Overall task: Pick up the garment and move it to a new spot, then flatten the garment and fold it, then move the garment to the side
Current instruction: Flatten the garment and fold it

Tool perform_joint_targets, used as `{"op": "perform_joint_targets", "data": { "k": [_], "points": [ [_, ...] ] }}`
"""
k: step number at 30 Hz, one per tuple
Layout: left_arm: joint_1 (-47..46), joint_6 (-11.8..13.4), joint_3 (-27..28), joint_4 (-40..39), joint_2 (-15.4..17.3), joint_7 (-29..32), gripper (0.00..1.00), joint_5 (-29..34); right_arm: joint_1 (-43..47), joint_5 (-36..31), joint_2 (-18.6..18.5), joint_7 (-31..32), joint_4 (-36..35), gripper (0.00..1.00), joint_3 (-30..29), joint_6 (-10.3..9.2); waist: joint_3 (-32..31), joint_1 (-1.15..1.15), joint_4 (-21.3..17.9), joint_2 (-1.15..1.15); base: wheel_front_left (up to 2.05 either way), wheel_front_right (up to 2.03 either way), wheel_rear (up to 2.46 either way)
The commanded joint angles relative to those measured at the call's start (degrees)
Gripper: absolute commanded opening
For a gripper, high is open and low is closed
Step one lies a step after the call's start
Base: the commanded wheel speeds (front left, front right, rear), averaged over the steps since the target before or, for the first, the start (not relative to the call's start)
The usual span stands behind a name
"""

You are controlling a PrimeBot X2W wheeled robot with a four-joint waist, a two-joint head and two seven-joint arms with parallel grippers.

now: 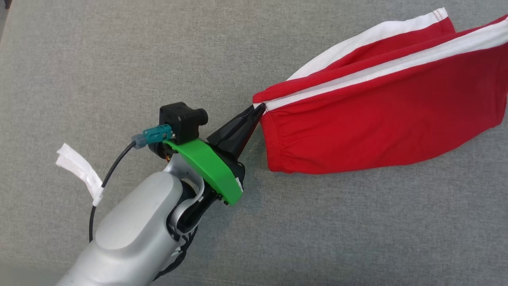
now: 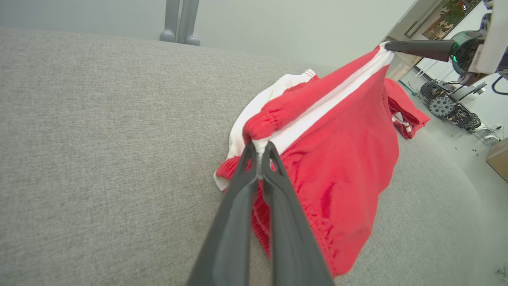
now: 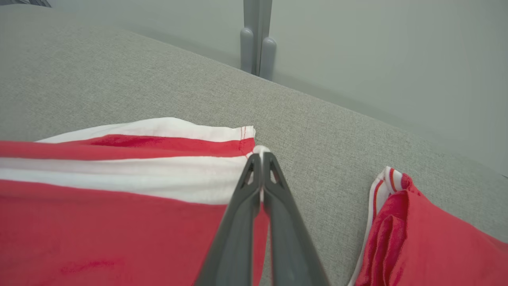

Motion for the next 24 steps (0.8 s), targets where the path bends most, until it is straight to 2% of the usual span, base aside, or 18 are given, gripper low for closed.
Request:
{"op": "perform_joint_targets", "data": {
  "k": [1,12,13,14,15,21,24],
  "points": [
    [-2.0,-0.1,-0.5,0.6,0.0,-0.2,0.00,-0.9,-2.6,-0.3,-0.3,0.2,1.9,0.00,1.3,-0.08,2.1,0.00,2.1,0.00,0.00,0.00,0.00],
    [-8.7,-0.1,-4.3,6.2,-1.0,-2.9,0.00,-4.5,-15.5,0.2,1.0,-4.9,13.1,0.00,11.6,-0.08,5.3,0.00,3.9,0.00,0.00,0.00,0.00],
    [-9.2,-0.1,-4.8,6.7,-1.0,-3.4,0.28,-4.2,-16.2,0.6,1.5,-5.8,14.1,0.34,12.3,-0.08,5.3,0.00,3.9,0.00,0.00,0.00,0.00],
    [-9.4,-0.1,-5.2,7.0,-1.1,-3.7,0.71,-4.4,-16.7,0.9,1.9,-6.6,14.9,1.00,12.8,-0.08,5.3,0.00,3.8,0.00,0.00,0.00,0.00],
    [-9.6,-0.1,-5.4,7.5,-1.1,-4.4,1.00,-4.5,-17.3,1.1,2.1,-8.0,15.7,1.00,13.1,-0.08,5.3,0.00,3.7,0.00,0.00,0.00,0.00],
    [-9.2,0.0,-6.1,9.4,-0.5,-7.9,1.00,-3.5,-17.3,4.5,3.0,-15.3,17.6,1.00,15.8,-0.08,3.4,0.00,2.7,0.00,0.00,0.00,0.00],
    [-6.9,2.3,-5.3,9.6,0.0,-10.1,1.00,-1.7,-14.4,7.1,3.1,-18.9,17.1,1.00,16.6,-0.08,1.7,0.00,1.9,0.00,0.00,0.00,0.00]
  ]
}}
